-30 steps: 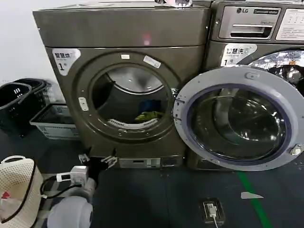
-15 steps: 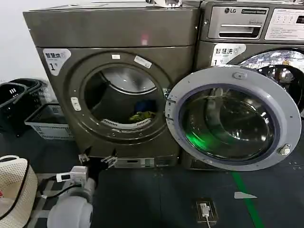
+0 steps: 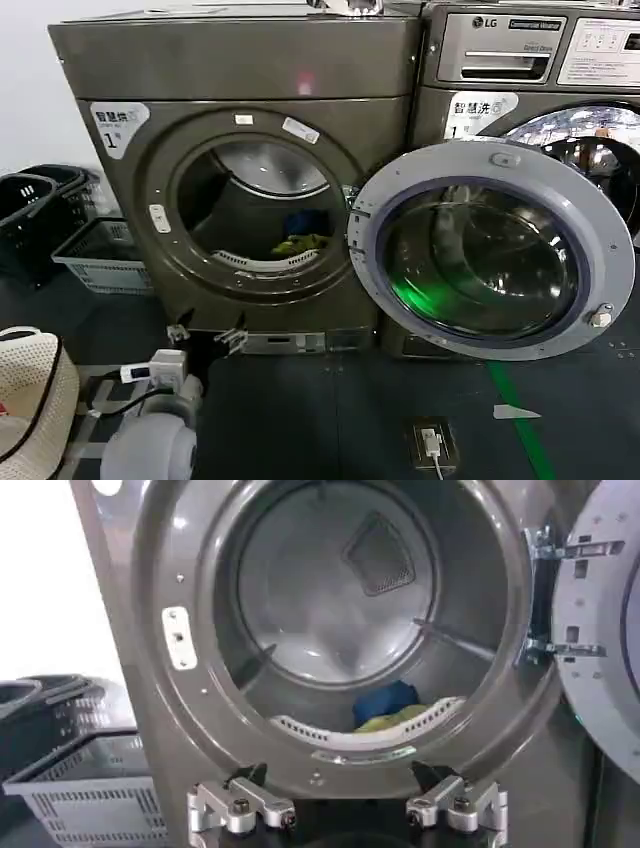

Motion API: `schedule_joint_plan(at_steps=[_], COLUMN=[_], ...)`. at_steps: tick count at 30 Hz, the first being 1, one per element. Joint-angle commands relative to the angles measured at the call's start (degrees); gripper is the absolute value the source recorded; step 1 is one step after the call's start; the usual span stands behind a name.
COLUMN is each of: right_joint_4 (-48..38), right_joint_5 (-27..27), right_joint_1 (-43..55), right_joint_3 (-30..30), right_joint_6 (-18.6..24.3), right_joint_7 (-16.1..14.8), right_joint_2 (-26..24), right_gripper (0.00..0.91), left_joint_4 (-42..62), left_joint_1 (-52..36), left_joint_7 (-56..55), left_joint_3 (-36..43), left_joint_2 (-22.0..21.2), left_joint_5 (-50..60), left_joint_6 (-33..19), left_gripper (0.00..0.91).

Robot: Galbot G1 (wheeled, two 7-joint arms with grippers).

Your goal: Grasp the clothes from the dryer.

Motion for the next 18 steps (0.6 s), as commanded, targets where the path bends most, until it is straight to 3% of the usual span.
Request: schedule_joint_plan(at_steps=[1,18], right_joint_4=[-0.2,-0.1], right_joint_5=[0.3,0.7], right_joint_1=[0.0,0.0], right_joint_3=[0.2,0.3], right_joint_6=[0.3,0.6], right_joint_7=[0.3,0.3], right_joint_2=[-0.1,0.5], right_gripper=[0.907,0.907], left_joint_4=[0.1,0.0], left_joint_1=[0.0,0.2], left_joint_7=[-0.3,-1.2], left_joint_3=[0.1,0.4], left_joint_2=[-0.1,0.0], left_joint_5=[0.0,-0.9], left_joint_6=[2.8,2.8], left_gripper=[0.907,0.907])
